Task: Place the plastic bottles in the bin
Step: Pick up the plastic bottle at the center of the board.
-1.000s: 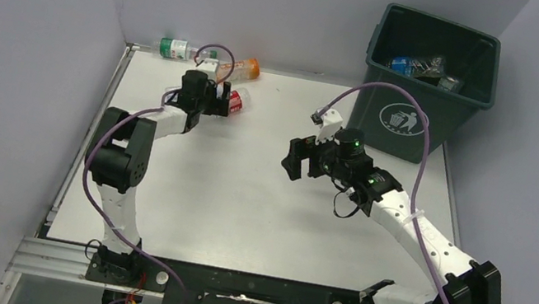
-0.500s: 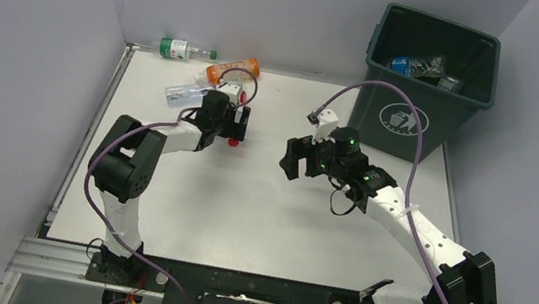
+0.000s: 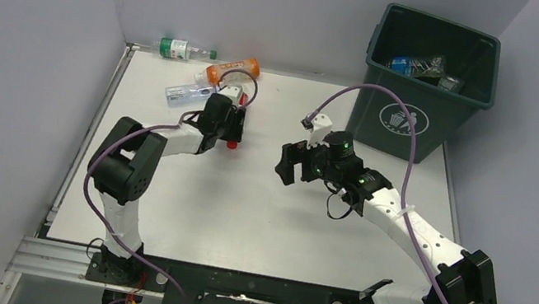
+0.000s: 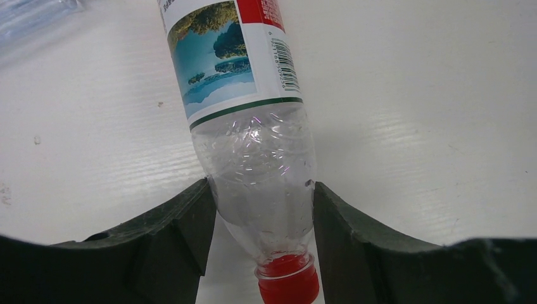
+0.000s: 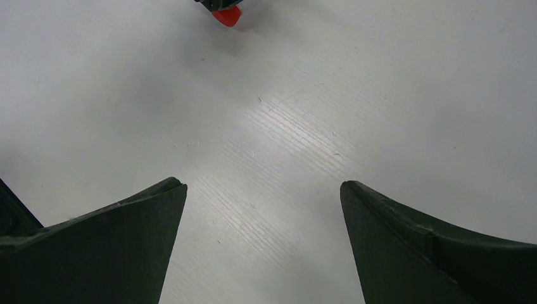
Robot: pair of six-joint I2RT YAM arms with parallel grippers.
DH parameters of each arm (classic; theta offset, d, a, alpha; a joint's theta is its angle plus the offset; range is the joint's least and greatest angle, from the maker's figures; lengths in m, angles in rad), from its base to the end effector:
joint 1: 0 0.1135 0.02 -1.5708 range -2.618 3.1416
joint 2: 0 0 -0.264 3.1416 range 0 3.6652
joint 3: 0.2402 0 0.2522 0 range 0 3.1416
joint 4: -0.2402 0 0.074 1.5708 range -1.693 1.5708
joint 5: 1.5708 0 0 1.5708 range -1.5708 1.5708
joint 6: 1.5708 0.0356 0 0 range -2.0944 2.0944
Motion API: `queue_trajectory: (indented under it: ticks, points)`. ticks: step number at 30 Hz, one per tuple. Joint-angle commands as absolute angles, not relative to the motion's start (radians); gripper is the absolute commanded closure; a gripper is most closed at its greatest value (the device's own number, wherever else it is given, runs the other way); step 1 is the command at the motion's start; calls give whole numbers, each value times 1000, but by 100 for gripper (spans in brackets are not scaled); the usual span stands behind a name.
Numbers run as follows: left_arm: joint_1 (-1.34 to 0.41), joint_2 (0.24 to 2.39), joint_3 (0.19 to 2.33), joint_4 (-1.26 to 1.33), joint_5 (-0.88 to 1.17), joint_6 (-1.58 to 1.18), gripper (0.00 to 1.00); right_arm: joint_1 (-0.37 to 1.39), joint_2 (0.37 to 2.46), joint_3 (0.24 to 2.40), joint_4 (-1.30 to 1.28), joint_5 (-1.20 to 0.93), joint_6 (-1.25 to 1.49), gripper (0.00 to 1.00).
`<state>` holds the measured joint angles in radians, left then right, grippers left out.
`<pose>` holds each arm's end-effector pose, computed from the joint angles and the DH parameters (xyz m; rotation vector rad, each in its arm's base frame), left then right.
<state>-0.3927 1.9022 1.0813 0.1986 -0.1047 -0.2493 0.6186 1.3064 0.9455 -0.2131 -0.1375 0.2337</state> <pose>0.3762 -0.1518 0.1610 0.0986 2.1978 -0.2468 0.2360 0.1740 0.2786 -0.5033 2.1507 0.6349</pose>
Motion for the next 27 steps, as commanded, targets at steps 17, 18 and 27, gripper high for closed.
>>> queue_trajectory:
  ticks: [17,18,27]
  points:
    - [-562,1438,826,123,-21,-427,54,605,1301,1025,-196,-141,298,2]
    - [-565,1410,812,121,-9,-432,54,599,1300,1034,-199,-154,306,2]
    - [-625,1215,714,138,81,-459,54,475,1316,1049,-61,-430,488,2]
